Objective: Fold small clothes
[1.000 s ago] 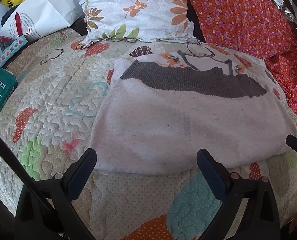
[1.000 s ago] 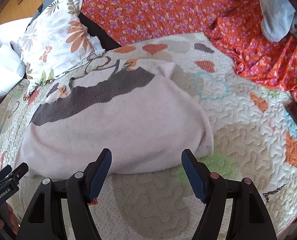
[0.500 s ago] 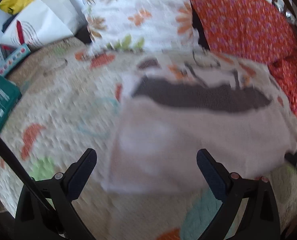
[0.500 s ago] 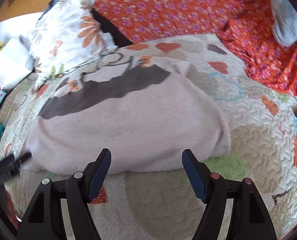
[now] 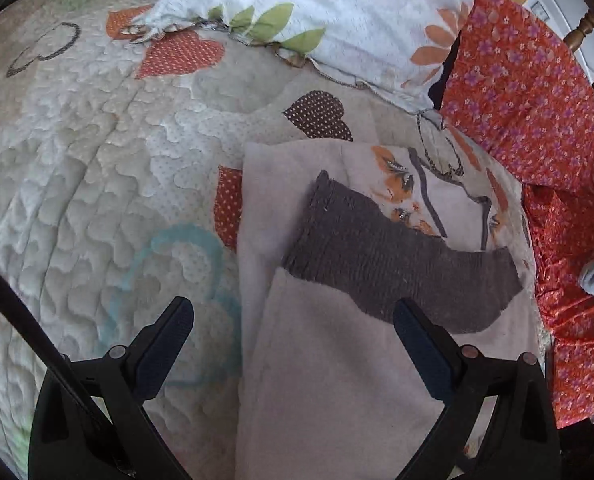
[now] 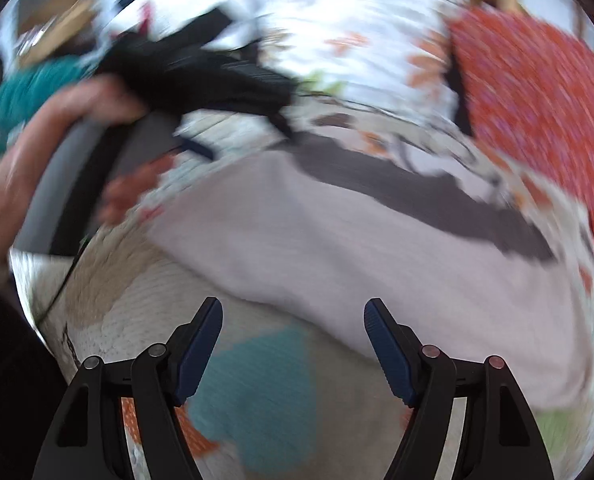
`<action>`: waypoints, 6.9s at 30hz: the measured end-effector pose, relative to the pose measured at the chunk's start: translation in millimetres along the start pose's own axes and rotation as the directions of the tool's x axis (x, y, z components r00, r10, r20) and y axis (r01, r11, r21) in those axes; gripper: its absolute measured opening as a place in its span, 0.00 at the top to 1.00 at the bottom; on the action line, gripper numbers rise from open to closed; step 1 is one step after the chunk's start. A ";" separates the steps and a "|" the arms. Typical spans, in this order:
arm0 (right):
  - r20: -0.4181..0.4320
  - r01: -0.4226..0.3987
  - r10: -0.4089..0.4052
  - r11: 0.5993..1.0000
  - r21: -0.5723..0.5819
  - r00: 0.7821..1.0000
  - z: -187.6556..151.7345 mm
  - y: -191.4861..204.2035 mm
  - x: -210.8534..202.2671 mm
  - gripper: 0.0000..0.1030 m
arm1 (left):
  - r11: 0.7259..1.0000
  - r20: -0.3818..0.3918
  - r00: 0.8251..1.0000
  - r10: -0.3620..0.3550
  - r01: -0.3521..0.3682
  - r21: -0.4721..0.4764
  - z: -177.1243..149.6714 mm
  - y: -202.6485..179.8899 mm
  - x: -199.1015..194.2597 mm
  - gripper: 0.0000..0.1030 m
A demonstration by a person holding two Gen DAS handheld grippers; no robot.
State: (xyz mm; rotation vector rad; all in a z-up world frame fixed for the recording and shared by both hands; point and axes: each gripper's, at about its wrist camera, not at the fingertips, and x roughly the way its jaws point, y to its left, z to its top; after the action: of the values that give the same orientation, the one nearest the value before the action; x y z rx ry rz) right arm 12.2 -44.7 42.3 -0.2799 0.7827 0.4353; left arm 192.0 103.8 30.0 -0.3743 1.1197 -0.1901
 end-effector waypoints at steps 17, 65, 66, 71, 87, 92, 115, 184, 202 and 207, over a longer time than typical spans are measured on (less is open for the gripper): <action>0.050 0.004 0.005 0.984 -0.179 0.999 21.2 72.9 63.9 0.86 | 0.982 -0.125 0.975 -0.182 0.187 0.024 31.4 -1.5 33.6 0.78; -0.238 0.312 -0.205 0.692 0.651 0.950 -53.6 -337.8 -24.2 0.39 | 0.973 -0.032 0.981 -0.194 0.196 0.124 -80.2 -155.0 7.3 0.25; -0.243 0.319 -0.208 0.685 0.655 0.947 -51.2 -343.1 -16.6 0.38 | 0.966 -0.036 0.978 -0.205 0.208 0.150 -80.8 -162.6 8.9 0.25; -0.179 0.183 -0.076 0.664 0.725 0.981 -42.9 -364.7 12.3 0.94 | 0.927 -0.087 0.973 -0.212 0.229 0.297 -90.6 -207.2 32.6 0.22; -0.032 0.247 -0.289 0.749 0.615 0.957 18.3 -327.7 -38.3 0.36 | 0.929 -0.105 0.984 -0.141 0.168 0.330 -119.3 -203.6 28.0 0.74; -0.051 0.094 -0.079 0.863 0.496 0.996 65.8 -266.5 7.9 0.34 | 0.940 -0.109 0.979 -0.170 0.194 0.281 -117.0 -188.4 7.8 0.74; -0.255 0.155 -0.084 0.949 0.273 0.963 132.1 -160.3 101.8 0.89 | 0.990 0.062 0.990 -0.123 0.119 0.069 -85.9 -82.0 -62.7 0.55; -0.148 0.281 -0.240 0.762 0.583 0.959 -70.1 -274.0 -113.5 0.46 | 0.866 0.694 0.713 0.097 -0.404 0.294 -157.1 -204.9 -114.7 0.00; -0.173 0.325 -0.276 0.834 0.446 0.945 -85.4 -204.6 -109.4 0.36 | 0.930 0.413 0.902 0.123 -0.250 0.271 -200.5 -172.8 -92.6 0.00; -0.213 0.360 -0.299 0.855 0.373 0.930 -85.6 -188.9 -96.1 0.33 | 0.939 0.384 0.912 0.143 -0.248 0.239 -195.9 -166.1 -84.3 0.00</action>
State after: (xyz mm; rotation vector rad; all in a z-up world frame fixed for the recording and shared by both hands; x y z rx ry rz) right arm -11.0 -270.5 69.9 -0.0508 0.9299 -0.0826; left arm -14.7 -59.8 90.0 -0.0320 0.7433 -0.0945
